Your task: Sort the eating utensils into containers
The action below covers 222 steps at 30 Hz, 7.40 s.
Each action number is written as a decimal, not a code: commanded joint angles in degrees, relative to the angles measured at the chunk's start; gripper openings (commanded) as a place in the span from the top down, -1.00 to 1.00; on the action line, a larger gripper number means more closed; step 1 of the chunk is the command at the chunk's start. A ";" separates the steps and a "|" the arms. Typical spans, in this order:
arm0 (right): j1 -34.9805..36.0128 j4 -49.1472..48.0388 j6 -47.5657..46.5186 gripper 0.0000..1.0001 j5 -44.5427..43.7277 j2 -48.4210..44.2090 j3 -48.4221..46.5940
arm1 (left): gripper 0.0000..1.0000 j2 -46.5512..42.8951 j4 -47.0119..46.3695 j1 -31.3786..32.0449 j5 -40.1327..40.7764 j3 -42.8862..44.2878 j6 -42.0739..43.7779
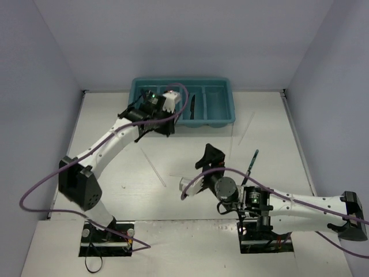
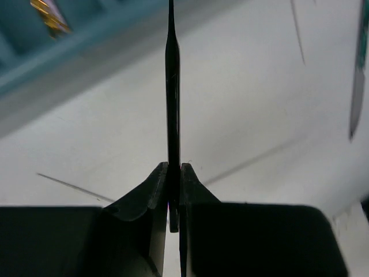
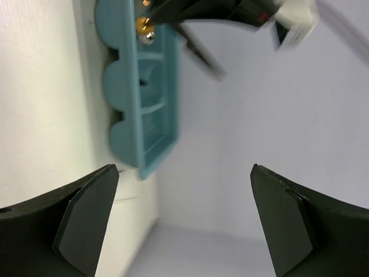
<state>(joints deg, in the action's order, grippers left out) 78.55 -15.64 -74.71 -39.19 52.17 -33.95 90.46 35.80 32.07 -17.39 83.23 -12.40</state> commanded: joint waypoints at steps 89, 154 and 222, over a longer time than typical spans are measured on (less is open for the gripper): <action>-78.92 61.25 -80.06 -0.13 52.03 41.93 -29.40 | -0.72 -3.08 -9.78 -13.87 -21.11 6.01 5.28; -59.54 60.70 -39.26 1.00 79.95 29.99 -37.90 | -0.73 -6.62 -12.56 -25.57 -20.84 -1.61 -2.54; -57.99 20.47 91.40 0.21 60.39 75.78 -88.06 | -0.74 -16.11 -14.35 -35.77 -8.53 -16.61 -15.46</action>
<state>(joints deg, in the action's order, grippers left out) 20.99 8.12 16.47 18.72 131.83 -116.89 76.82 23.70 -3.14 -26.57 64.95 -27.16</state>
